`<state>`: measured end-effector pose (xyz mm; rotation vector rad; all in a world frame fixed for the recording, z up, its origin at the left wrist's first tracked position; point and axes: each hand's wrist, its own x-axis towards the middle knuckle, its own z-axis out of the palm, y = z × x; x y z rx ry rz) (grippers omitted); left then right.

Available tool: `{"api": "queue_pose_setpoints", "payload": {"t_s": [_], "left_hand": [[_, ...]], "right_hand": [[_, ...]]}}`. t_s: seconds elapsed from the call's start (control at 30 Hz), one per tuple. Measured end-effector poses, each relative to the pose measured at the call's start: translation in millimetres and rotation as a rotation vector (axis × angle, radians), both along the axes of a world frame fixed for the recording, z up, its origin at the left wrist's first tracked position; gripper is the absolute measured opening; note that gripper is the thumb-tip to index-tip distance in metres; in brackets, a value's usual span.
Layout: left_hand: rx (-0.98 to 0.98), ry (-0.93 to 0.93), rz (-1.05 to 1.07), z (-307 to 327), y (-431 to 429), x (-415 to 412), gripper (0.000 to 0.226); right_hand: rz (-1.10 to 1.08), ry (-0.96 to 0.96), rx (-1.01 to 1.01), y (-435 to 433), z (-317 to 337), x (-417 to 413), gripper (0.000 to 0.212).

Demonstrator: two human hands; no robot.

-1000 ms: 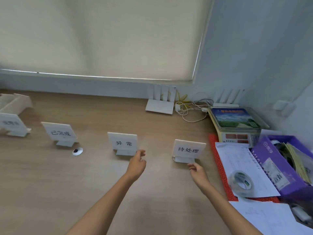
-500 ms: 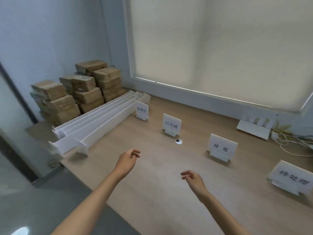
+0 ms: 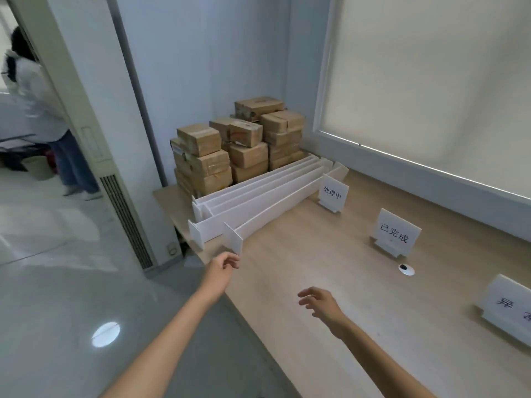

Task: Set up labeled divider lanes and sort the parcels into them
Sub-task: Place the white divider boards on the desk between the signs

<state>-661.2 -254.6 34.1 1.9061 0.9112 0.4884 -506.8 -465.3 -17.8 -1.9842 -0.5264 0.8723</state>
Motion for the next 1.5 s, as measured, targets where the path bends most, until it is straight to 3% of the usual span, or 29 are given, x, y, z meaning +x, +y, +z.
{"api": "queue_pose_setpoints", "payload": {"t_s": [0.47,0.77,0.97,1.1,1.27,1.5], "left_hand": [[-0.019,0.037,-0.12,15,218,150,0.027],[-0.087,0.106,-0.312,-28,288,251,0.026],[-0.038,0.204,-0.512,-50,334,306,0.029],[0.014,0.27,-0.656,-66,366,329,0.032],[0.018,0.312,-0.776,-87,391,342,0.031],[0.005,0.291,-0.838,-91,405,347,0.027]], "right_hand": [[-0.128,-0.04,0.006,241,5,128,0.029],[-0.322,-0.118,-0.211,356,-13,166,0.026],[-0.375,-0.078,-0.413,413,-37,180,0.05],[-0.402,-0.062,-0.507,453,-52,181,0.056],[-0.467,-0.117,-0.624,489,-58,179,0.043],[-0.622,-0.335,-0.624,506,-35,176,0.031]]}}
